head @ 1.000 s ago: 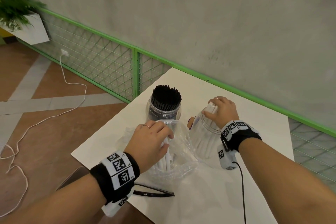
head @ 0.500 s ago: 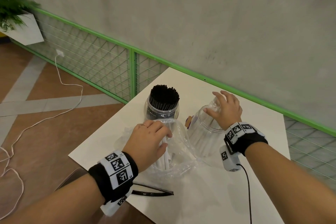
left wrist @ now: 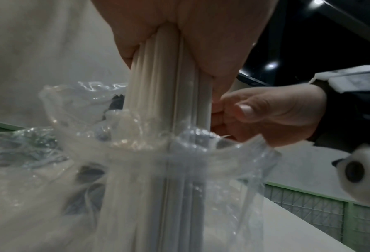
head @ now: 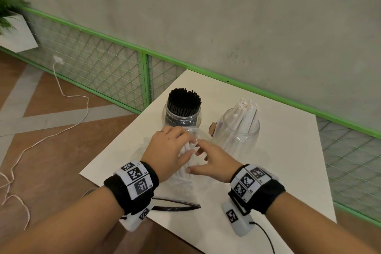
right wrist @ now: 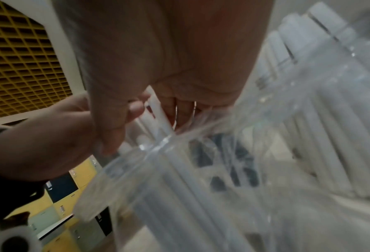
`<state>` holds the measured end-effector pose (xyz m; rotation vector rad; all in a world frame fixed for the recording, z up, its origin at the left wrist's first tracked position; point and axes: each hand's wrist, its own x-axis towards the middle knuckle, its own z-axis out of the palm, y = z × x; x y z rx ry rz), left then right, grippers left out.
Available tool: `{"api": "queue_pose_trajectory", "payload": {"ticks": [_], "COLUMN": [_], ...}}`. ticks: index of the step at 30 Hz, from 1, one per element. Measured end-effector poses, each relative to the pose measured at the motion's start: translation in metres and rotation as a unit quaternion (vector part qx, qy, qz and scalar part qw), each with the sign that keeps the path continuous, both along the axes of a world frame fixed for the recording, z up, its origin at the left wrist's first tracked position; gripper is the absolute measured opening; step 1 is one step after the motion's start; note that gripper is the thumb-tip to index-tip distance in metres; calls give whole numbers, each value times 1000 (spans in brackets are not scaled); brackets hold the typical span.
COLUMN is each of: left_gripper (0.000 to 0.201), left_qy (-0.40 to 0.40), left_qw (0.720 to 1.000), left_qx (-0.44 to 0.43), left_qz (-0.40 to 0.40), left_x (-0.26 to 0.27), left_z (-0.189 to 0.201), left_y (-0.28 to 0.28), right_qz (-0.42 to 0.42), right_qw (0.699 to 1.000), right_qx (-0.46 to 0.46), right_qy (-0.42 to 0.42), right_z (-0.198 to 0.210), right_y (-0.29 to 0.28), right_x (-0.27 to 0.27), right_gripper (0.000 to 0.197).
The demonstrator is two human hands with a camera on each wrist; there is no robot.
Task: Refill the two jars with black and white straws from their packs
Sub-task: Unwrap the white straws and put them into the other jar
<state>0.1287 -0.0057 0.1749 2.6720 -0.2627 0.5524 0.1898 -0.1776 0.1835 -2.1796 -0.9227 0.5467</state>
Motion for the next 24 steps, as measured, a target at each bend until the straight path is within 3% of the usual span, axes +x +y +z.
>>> {"api": "queue_pose_trajectory", "payload": {"ticks": [5,8,10,12,14,17,21,24], "left_gripper": [45,60,63,56,47,31,23,23], "left_qy": [26,74,108,110,100,69,44,38], "left_qw": [999,995,991,990,992,997,999,999], "left_qx": [-45,-49,-51,-30,-14,-9,7,11], "left_qz": [-7,-42,-65,-79,-73,-44,-18,-16], "left_x": [-5,-7,-6,-6,-7,-10,-11,-11], "left_z": [6,12,14,12,9,6,6,6], "left_y": [-4,-3,4,14,20,19,10,7], "right_qz": [-21,-22,-30,-75,-115,-134,-152,-150], "right_qw": [999,996,997,995,985,974,955,959], "right_qx": [36,-23,-9,63,117,165,246,221], "right_qy": [5,-89,-74,11,62,72,72,92], "right_z": [-20,-20,-20,-20,-22,-17,-8,-22], "right_y": [18,23,19,10,3,-4,-12,-14], "right_x": [-10,-9,-7,-6,-4,0,3,-3], "right_gripper": [46,22,19,31,30,16,20,18]}}
